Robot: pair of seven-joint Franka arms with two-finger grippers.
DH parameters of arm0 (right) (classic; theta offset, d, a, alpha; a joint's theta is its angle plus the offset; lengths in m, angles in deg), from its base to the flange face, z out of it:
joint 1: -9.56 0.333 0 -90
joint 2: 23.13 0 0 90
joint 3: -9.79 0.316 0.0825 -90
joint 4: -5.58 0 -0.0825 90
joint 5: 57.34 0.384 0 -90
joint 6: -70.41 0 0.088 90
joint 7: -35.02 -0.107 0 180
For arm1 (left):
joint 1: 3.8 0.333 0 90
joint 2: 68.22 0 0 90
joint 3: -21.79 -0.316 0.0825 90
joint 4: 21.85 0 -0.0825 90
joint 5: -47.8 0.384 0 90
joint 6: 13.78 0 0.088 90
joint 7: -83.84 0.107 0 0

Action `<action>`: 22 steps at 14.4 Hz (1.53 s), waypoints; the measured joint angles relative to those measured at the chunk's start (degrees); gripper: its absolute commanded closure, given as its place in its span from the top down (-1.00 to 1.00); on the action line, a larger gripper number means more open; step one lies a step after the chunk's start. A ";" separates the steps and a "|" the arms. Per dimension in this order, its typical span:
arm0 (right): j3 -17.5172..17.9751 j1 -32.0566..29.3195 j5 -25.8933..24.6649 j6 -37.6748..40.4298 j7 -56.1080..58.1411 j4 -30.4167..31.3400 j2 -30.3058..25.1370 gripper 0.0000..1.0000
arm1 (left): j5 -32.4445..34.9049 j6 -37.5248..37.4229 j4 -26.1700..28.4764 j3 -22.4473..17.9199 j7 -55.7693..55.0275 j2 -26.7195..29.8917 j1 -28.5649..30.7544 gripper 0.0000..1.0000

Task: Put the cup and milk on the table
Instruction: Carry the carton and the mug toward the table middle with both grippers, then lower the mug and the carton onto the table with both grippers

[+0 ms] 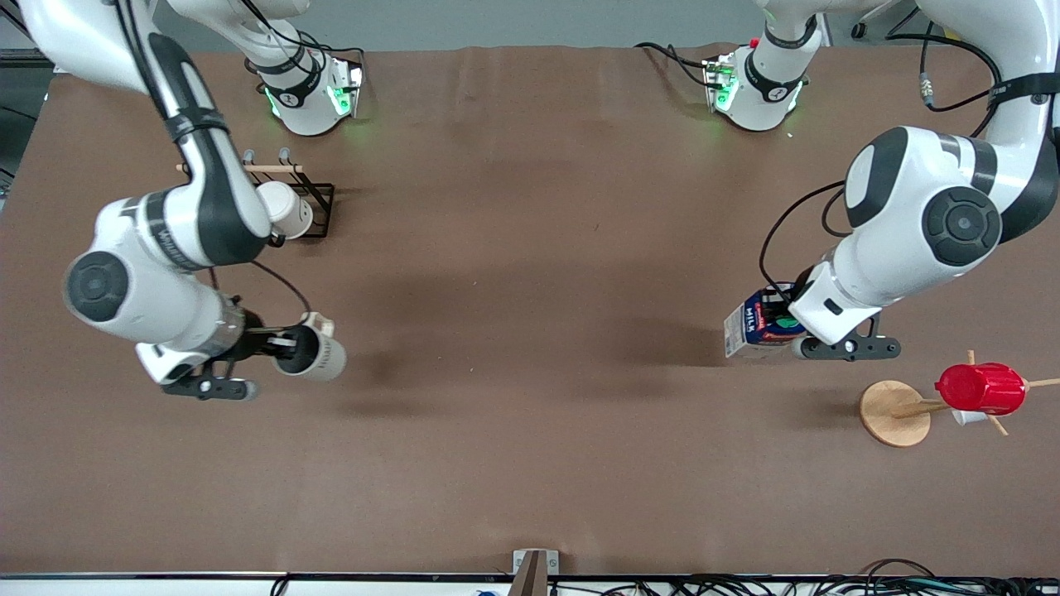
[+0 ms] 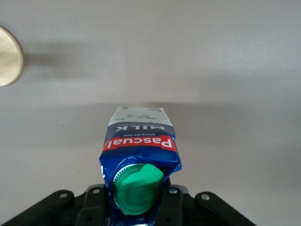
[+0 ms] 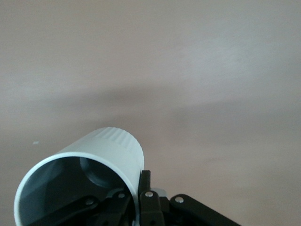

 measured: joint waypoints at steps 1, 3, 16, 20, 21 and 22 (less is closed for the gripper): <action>0.10 2.39 0.00 -0.11 -3.41 -0.42 0.41 -0.99 | 0.00 -0.01 0.00 0.12 -1.22 -0.02 -0.47 -0.30; 0.17 7.24 -0.04 -0.38 -9.25 -1.57 2.26 -0.99 | 0.00 -0.01 0.01 0.20 -3.97 -0.05 -1.82 -0.30; 0.04 25.73 -5.93 -13.79 -26.72 -5.81 15.33 -0.84 | 0.00 0.05 -1.38 0.39 -22.84 -2.84 -12.18 -0.30; -0.08 26.36 -6.92 -13.79 -27.65 -5.80 15.84 -0.65 | 0.00 0.33 -1.40 0.42 -26.07 -4.47 -14.48 -0.29; -0.08 26.38 -6.94 -13.80 -27.65 -5.80 16.12 -0.51 | 0.00 1.10 -1.43 0.42 -26.65 -4.96 -15.12 -0.29; -0.08 26.41 -6.95 -13.83 -27.65 -5.80 16.39 -0.23 | -0.02 1.91 -1.57 0.44 -27.36 -5.46 -15.71 -0.29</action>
